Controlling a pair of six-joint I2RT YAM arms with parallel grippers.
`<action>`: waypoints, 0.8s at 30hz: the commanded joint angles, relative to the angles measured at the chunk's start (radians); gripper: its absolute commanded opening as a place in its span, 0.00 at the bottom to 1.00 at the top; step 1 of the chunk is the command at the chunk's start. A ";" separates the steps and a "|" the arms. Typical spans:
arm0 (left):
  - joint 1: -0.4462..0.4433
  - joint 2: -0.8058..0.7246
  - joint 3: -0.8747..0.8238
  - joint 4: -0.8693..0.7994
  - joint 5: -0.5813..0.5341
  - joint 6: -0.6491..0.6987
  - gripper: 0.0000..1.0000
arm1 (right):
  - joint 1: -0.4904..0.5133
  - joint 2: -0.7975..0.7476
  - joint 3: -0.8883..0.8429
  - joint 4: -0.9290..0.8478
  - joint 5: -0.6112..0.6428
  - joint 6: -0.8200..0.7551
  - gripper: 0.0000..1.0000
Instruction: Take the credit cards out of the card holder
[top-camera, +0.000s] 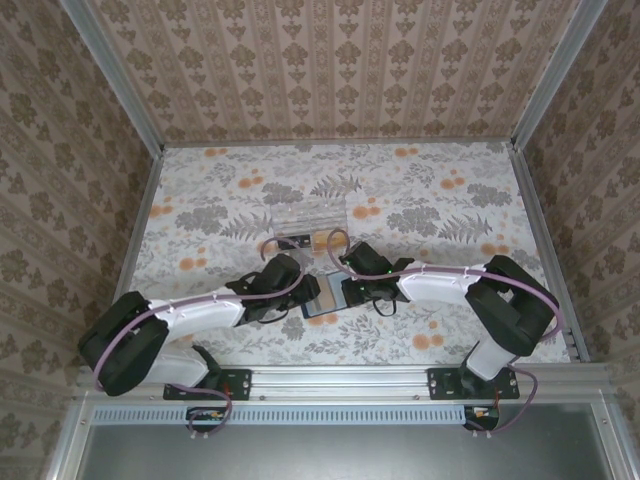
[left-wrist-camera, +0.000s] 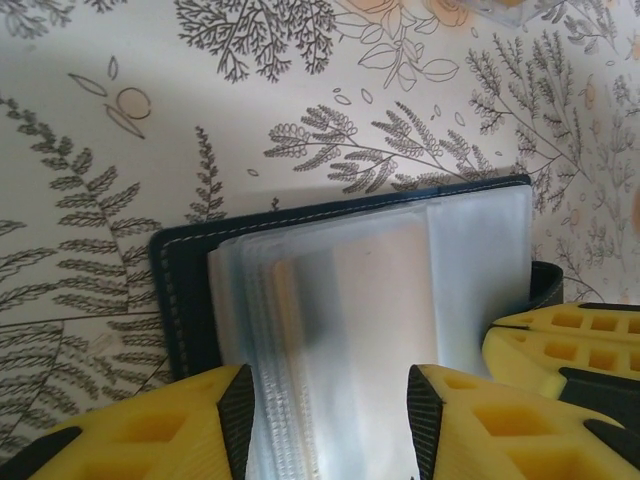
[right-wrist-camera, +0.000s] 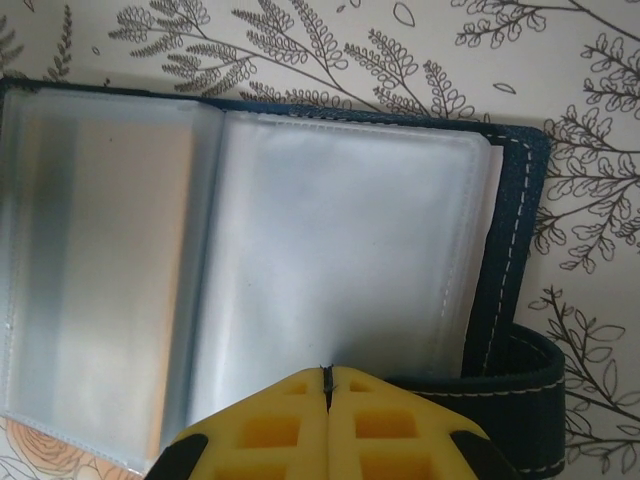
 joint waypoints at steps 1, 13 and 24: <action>-0.006 0.013 -0.014 0.060 0.019 -0.011 0.47 | 0.003 0.022 -0.018 0.020 -0.011 0.027 0.05; -0.011 0.058 -0.024 0.087 0.018 -0.041 0.48 | 0.004 0.028 -0.024 0.039 -0.035 0.043 0.04; -0.054 -0.010 0.040 -0.099 -0.056 -0.014 0.47 | 0.002 0.026 -0.028 0.046 -0.030 0.050 0.04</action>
